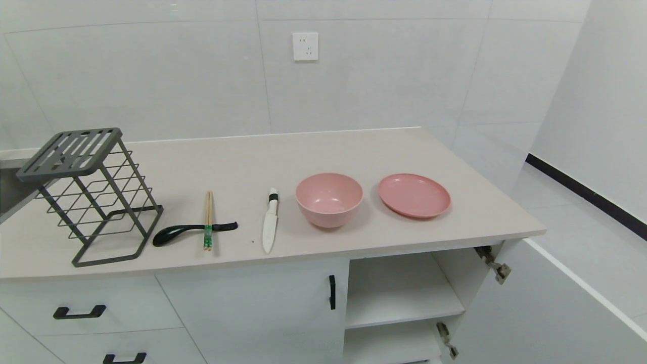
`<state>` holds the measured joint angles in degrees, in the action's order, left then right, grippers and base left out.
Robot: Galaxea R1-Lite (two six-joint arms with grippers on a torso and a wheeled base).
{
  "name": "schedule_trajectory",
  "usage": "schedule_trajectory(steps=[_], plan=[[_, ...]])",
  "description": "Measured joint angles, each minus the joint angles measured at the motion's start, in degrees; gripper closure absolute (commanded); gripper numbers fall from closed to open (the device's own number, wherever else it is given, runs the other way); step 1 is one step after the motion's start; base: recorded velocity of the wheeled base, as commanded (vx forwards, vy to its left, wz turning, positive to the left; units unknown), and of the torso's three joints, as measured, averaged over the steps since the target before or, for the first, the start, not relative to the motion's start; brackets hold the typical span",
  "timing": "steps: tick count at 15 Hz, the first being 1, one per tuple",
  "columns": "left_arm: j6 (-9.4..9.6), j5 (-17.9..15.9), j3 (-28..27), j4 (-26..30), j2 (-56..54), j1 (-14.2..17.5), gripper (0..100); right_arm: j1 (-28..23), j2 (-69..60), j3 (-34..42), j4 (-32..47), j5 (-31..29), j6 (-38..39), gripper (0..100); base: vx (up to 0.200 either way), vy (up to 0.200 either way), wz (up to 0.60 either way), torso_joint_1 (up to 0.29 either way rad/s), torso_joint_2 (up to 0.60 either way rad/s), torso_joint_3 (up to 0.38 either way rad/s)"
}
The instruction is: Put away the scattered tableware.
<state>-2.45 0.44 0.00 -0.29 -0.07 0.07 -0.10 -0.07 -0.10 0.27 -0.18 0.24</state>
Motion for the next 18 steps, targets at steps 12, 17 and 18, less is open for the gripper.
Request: schedule_trajectory(steps=[12,17,18], plan=[[0.05,0.2,0.0,0.0,0.0,0.0,0,0.0,0.0,0.0,0.0,0.0,0.0,0,0.05,0.0,0.0,0.262,-0.52,-0.249],[0.0,0.4,0.0,0.0,0.0,0.0,0,0.0,0.0,0.0,0.0,0.0,0.0,0,0.0,0.0,0.0,0.001,-0.01,-0.006],[0.0,0.4,0.0,0.0,0.0,0.0,0,0.0,0.0,0.0,0.0,0.0,0.0,0,0.0,0.0,0.0,0.0,0.0,0.0]])
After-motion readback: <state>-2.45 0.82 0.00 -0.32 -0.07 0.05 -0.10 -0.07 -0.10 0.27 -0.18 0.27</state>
